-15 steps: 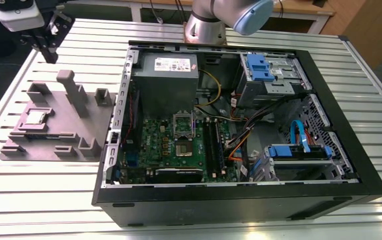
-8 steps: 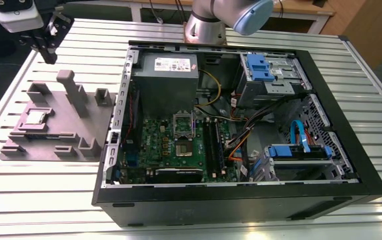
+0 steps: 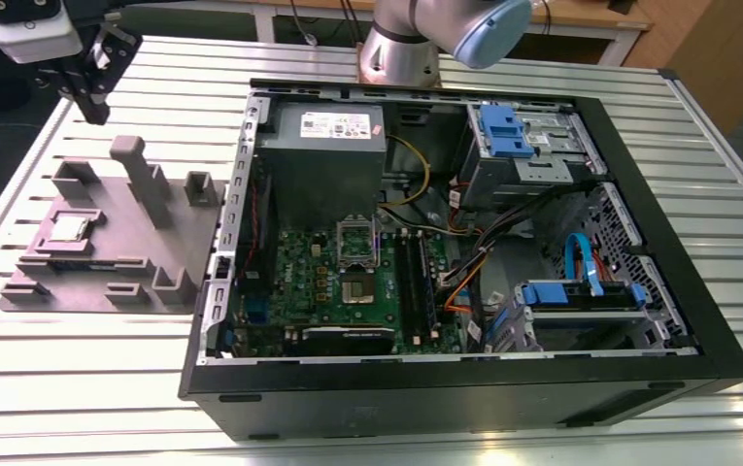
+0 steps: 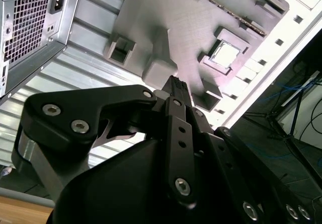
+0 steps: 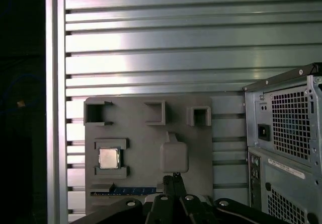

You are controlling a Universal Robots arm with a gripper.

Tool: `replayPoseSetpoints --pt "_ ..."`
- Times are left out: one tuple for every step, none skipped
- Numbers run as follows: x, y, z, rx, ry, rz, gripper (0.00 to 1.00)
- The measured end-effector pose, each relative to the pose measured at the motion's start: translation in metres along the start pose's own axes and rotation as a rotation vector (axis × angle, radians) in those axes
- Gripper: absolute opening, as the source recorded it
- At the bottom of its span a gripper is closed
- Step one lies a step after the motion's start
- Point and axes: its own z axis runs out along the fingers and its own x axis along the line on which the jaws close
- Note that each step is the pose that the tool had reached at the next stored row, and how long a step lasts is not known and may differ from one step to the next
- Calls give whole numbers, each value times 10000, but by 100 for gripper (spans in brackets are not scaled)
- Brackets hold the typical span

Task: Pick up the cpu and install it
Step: 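Reach for the cpu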

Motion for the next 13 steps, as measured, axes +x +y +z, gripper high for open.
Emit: replayPoseSetpoints --pt "2 0 1 -1 0 0 11" --pt "5 0 1 0 1 1 11" --pt "8 0 1 0 1 1 11" --pt "12 -1 1 0 1 1 11" --pt "18 -1 2 0 1 2 11" --pt "23 -1 2 1 1 1 11" --pt "28 -1 3 0 1 1 11" --pt "35 -2 3 0 1 1 11" --pt "40 -2 3 1 1 1 11" --pt "45 -2 4 1 2 0 11" --pt "49 -3 4 0 1 0 11" --pt "57 -3 6 1 1 1 11" --pt "66 -3 7 0 2 1 11"
